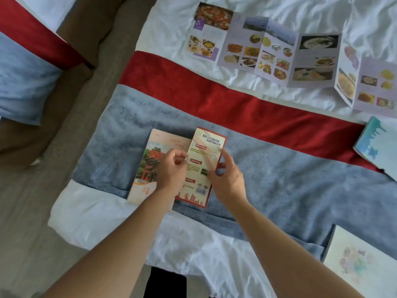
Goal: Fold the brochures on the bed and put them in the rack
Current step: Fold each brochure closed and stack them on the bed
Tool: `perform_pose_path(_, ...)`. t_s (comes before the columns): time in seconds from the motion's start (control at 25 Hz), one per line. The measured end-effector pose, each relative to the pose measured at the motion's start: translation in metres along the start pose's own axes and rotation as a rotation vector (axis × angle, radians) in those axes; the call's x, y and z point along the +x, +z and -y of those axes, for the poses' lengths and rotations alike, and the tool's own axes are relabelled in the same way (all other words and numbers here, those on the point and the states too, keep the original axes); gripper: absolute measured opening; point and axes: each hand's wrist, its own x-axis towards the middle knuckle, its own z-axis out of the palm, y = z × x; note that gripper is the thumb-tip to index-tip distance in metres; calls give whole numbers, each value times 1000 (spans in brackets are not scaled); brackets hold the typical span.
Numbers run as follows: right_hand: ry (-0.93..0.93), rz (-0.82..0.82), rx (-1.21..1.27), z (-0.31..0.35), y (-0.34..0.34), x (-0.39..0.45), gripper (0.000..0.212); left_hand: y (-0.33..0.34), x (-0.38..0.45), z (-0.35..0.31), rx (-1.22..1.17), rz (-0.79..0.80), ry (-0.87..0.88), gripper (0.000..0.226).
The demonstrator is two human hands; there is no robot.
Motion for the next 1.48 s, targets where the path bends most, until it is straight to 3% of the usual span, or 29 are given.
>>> perform_pose_path(0.28, -120, 19, -321, 36, 83, -13, 65, -78, 15, 39, 430, -16, 273, 11)
perform_pose_path(0.72, -134, 0, -518, 29, 119, -22, 67, -98, 22, 74, 900, 18, 663, 39)
perform_pose_path(1.04, -140, -27, -635, 26, 121, -17, 63, -94, 25, 80, 1069, -3, 652, 43)
perform_pose_path(1.48, -130, -54, -577, 32, 111, -20, 54, -91, 20, 74, 1033, -7, 587, 40)
